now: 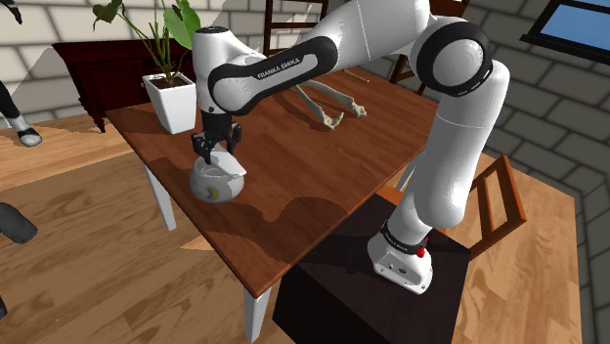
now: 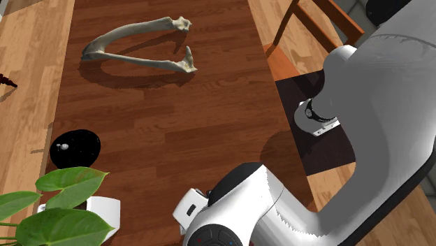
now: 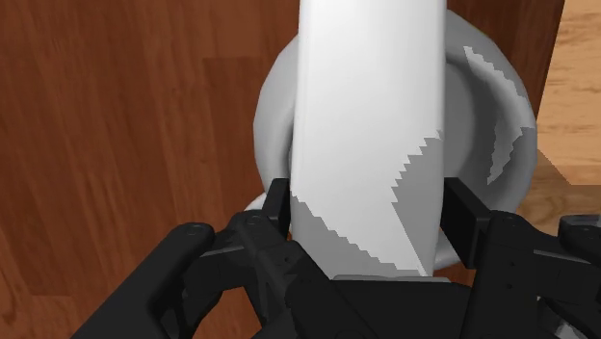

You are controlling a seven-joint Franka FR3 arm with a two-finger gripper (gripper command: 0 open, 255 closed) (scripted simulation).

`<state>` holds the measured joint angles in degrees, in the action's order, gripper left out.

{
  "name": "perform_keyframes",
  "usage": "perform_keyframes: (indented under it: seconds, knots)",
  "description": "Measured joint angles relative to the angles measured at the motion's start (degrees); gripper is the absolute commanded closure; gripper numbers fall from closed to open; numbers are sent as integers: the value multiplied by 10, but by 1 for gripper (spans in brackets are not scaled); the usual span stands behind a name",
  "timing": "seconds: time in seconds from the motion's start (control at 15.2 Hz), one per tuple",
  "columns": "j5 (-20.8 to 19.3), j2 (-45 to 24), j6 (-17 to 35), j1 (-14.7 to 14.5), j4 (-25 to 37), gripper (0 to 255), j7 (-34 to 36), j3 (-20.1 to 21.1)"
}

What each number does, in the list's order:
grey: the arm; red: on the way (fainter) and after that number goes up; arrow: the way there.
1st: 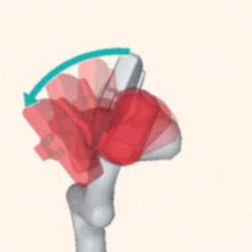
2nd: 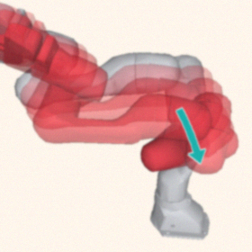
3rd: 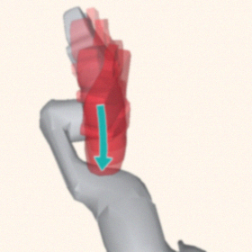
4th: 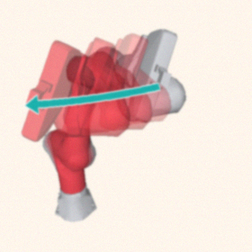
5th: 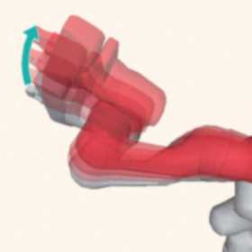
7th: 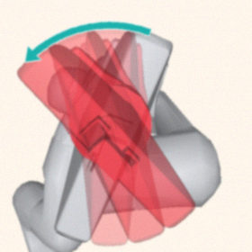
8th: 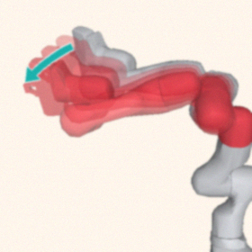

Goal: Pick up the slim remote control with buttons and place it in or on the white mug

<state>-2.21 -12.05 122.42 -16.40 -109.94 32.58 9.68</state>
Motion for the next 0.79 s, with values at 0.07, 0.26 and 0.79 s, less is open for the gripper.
perform_keyframes:
  seconds: [0.07,0.26,0.79]
  knots:
    - [0,0,1,0,0,255,1,0]
    - [0,0,3,0,-1,255,1,0]
    - [0,-1,4,0,-3,0,0,0]
